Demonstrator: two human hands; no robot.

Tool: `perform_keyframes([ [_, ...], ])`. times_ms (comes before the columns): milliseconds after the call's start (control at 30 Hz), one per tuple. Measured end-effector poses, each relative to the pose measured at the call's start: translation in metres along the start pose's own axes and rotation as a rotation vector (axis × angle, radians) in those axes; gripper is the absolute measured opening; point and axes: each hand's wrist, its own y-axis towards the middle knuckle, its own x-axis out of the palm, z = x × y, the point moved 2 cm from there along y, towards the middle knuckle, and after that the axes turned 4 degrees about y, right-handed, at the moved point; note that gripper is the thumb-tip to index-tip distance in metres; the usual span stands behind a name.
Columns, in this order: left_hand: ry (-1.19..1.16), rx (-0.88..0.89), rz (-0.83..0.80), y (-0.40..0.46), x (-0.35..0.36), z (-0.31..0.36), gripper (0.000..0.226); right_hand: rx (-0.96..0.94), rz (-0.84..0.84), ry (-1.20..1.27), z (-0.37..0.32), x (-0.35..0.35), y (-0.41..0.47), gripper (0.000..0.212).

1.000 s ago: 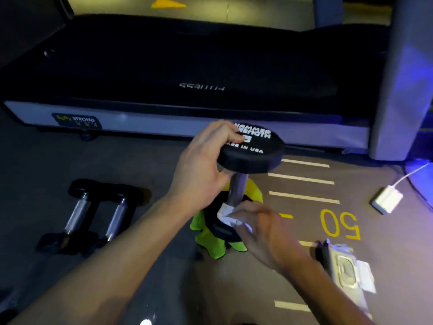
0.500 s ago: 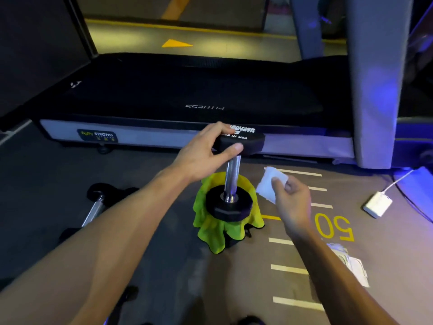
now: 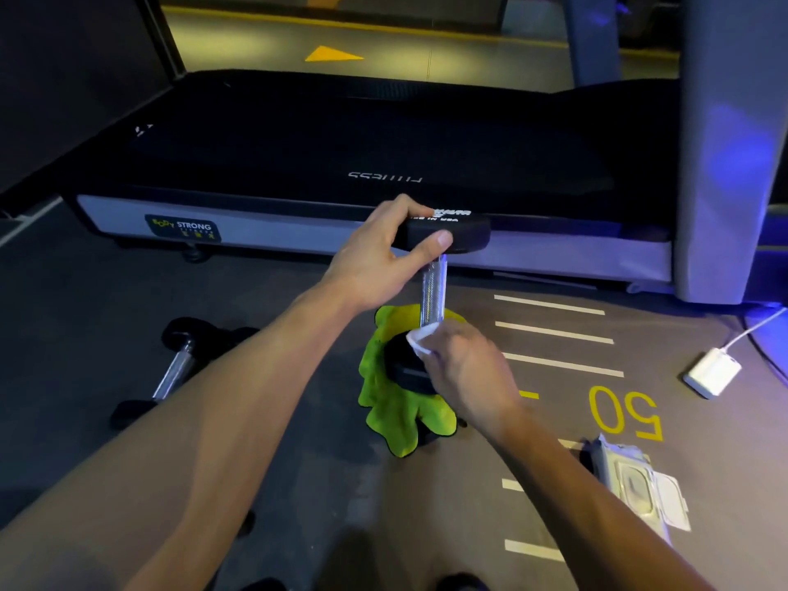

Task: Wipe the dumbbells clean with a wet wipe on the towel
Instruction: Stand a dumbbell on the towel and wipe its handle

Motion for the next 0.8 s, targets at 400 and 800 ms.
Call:
perform_keyframes([
  [400, -0.039, -0.004, -0.038, 0.007, -0.002, 0.000, 0.031, -0.067, 0.251, 0.058, -0.003, -0.030, 0.034, 0.020],
  [800, -0.107, -0.031, -0.027, 0.016, -0.002, -0.008, 0.029, -0.174, 0.350, 0.080, 0.000, -0.037, 0.043, 0.021],
])
